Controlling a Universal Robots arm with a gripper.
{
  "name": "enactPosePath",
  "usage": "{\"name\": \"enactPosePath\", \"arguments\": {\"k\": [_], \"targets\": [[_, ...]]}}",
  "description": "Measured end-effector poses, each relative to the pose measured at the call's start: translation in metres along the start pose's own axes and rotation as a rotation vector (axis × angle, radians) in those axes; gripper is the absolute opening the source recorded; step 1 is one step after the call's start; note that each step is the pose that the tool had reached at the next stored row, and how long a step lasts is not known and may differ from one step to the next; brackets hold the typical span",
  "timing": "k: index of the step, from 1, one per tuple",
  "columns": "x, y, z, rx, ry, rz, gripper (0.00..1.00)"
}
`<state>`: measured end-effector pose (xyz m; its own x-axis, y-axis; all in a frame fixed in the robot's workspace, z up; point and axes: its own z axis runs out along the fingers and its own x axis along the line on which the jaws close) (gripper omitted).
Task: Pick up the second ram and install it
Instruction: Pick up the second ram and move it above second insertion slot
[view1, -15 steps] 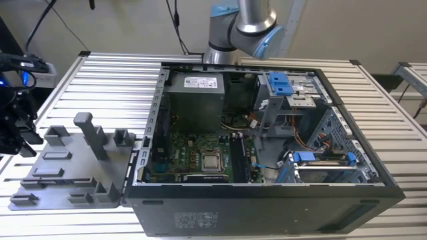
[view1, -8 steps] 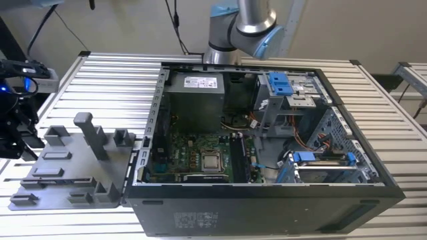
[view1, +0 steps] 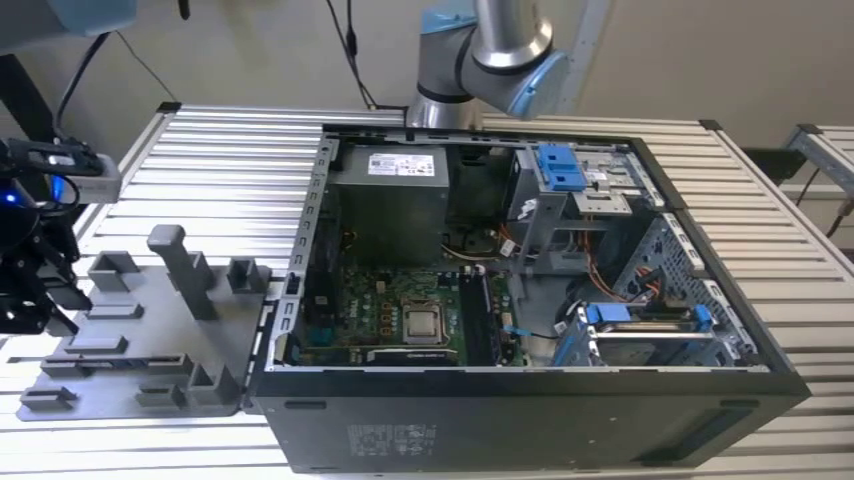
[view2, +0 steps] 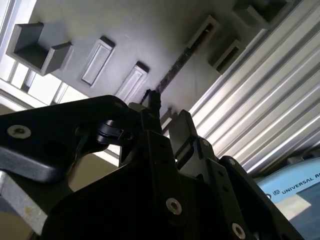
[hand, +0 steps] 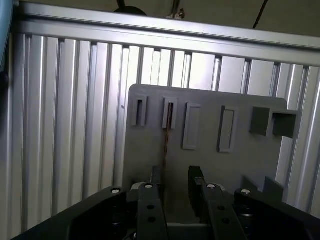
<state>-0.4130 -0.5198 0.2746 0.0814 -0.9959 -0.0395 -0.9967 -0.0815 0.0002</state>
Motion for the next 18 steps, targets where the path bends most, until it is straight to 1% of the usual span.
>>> {"name": "enactPosePath", "arguments": {"k": [6, 12, 18], "targets": [[0.0031, 0.0003, 0.0078, 0.0, 0.0, 0.0, 0.36], [0.0036, 0.0002, 0.0147, -0.0002, 0.0001, 0.0, 0.36], [0.0041, 0.0002, 0.025, -0.0001, 0.0001, 0.0, 0.36]]}}
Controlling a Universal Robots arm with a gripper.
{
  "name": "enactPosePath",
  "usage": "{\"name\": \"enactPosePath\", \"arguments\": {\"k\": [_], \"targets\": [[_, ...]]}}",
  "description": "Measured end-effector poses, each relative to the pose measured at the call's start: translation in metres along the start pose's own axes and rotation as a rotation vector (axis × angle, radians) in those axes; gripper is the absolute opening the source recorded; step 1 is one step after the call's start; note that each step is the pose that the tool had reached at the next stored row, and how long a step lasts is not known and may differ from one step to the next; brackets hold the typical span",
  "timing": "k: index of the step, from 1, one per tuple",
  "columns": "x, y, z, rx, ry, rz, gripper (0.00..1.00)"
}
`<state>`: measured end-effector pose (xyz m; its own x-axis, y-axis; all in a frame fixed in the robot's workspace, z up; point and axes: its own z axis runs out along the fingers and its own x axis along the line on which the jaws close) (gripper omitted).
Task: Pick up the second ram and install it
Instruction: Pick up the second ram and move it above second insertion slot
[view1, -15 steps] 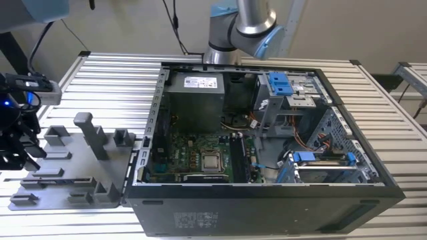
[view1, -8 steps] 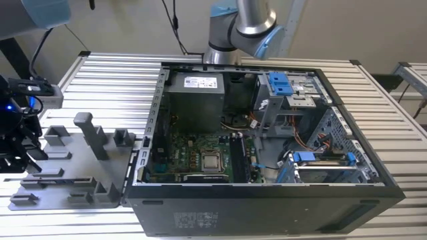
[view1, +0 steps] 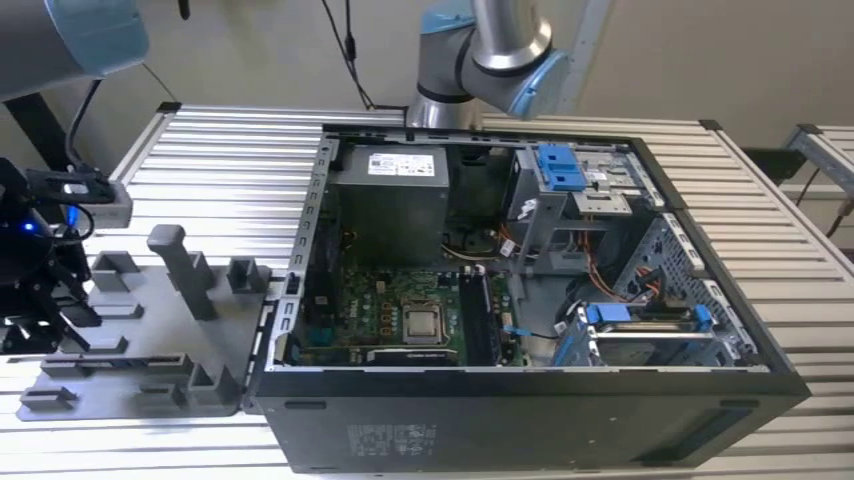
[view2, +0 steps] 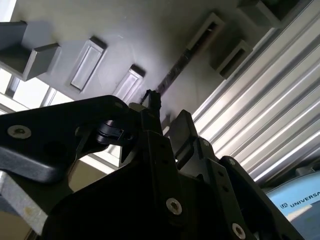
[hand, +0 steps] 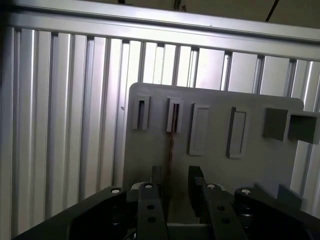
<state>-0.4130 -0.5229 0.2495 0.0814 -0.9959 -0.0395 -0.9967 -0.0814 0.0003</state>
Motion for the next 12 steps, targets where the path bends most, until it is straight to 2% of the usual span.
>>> {"name": "enactPosePath", "arguments": {"k": [12], "targets": [[0.0007, -0.0002, 0.0202, 0.0003, 0.0001, 0.001, 0.36]]}}
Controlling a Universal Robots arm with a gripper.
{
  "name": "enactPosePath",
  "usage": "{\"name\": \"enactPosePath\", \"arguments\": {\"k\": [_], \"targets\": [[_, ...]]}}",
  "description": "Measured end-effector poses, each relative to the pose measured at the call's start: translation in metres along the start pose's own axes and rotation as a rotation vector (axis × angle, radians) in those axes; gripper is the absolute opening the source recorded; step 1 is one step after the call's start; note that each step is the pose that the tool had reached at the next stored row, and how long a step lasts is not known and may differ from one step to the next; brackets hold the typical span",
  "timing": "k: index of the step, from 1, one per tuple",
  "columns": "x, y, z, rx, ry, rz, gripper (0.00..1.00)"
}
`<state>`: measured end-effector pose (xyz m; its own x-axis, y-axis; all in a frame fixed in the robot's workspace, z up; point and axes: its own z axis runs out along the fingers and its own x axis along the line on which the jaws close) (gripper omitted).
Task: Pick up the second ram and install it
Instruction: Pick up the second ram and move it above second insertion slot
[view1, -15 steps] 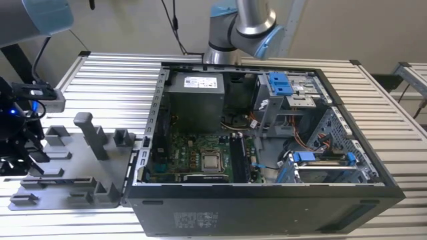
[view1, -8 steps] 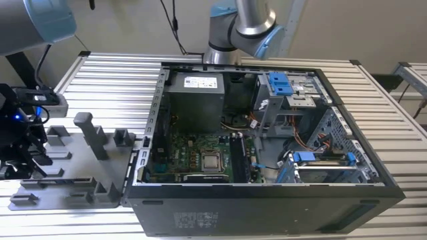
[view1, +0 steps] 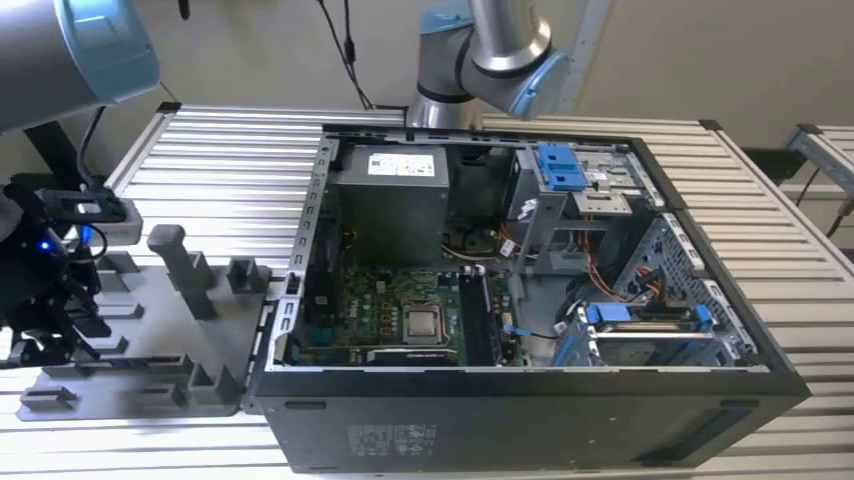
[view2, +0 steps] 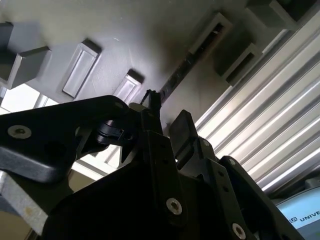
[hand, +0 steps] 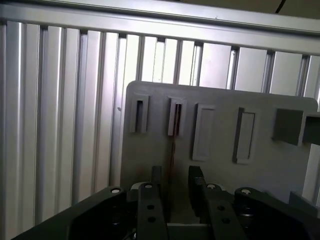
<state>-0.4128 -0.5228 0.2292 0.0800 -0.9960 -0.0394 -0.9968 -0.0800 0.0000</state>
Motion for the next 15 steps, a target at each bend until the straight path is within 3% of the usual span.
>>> {"name": "enactPosePath", "arguments": {"k": [15], "targets": [[0.001, -0.0045, 0.0142, 0.0001, -0.0001, 0.0, 0.36]]}}
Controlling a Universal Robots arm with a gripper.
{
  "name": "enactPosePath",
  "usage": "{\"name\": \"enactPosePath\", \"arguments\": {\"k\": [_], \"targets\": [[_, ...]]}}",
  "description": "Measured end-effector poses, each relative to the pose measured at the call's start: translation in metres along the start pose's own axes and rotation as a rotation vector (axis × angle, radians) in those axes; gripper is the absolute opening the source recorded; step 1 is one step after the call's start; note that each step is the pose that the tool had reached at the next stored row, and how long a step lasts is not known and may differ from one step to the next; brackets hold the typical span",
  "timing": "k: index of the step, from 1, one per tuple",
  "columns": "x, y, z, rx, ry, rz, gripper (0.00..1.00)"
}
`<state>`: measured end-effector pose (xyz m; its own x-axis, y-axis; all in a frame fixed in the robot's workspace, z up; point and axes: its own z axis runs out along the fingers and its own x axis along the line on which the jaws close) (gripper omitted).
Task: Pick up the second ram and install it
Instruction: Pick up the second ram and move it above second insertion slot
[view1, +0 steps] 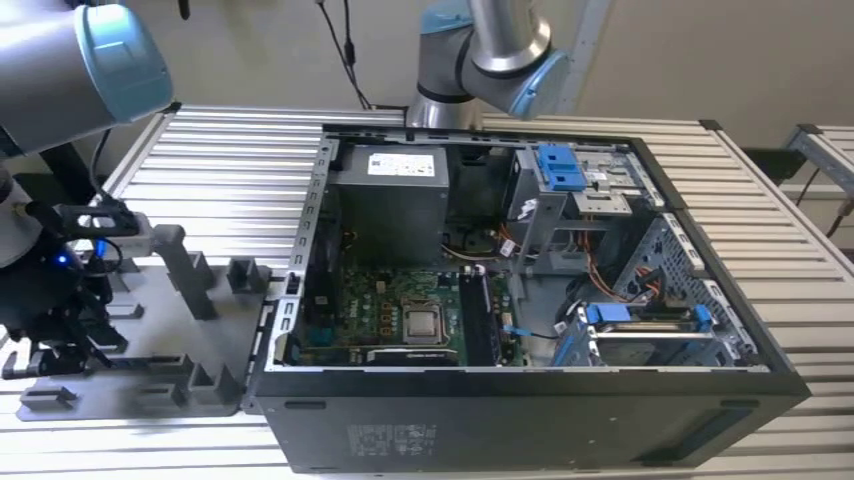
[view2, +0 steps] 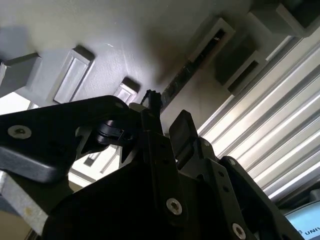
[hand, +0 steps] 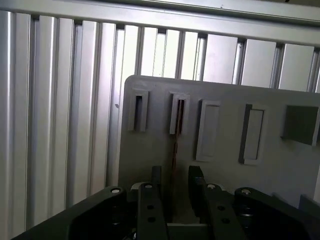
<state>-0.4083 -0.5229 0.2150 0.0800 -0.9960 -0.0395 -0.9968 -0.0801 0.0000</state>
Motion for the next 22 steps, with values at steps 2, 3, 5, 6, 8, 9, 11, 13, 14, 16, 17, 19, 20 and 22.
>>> {"name": "enactPosePath", "arguments": {"k": [2, 3, 5, 6, 8, 9, 11, 13, 14, 16, 17, 19, 20, 22], "targets": [[0.0001, -0.0006, 0.0019, -0.0001, 0.0, 0.0, 0.36], [0.0002, -0.0009, 0.0029, -0.0001, 0.0, 0.0, 0.36], [0.0002, -0.0014, 0.0054, 0.0, 0.0, 0.0, 0.36], [0.0001, -0.0016, 0.0066, -0.0001, 0.0001, 0.0, 0.36], [0.0, -0.0019, 0.009, 0.0, 0.0, 0.0, 0.36], [0.0, -0.002, 0.0102, -0.0001, 0.0001, 0.0, 0.36], [0.0, -0.002, 0.0123, -0.0001, 0.0001, 0.0, 0.36], [-0.0001, -0.0021, 0.0143, -0.0001, 0.0001, 0.0, 0.36], [-0.0001, -0.0022, 0.0152, -0.0001, 0.0001, 0.0, 0.36], [-0.0005, -0.0025, 0.0165, -0.0003, 0.0002, 0.0, 0.36], [-0.0007, -0.0028, 0.0171, -0.0002, 0.0002, 0.0, 0.36], [-0.0008, -0.0031, 0.0178, -0.0001, 0.0001, 0.0, 0.36], [-0.0007, -0.0032, 0.0178, -0.0002, 0.0001, 0.0, 0.36], [-0.0007, -0.0033, 0.0178, -0.0002, 0.0001, 0.0, 0.36]]}}
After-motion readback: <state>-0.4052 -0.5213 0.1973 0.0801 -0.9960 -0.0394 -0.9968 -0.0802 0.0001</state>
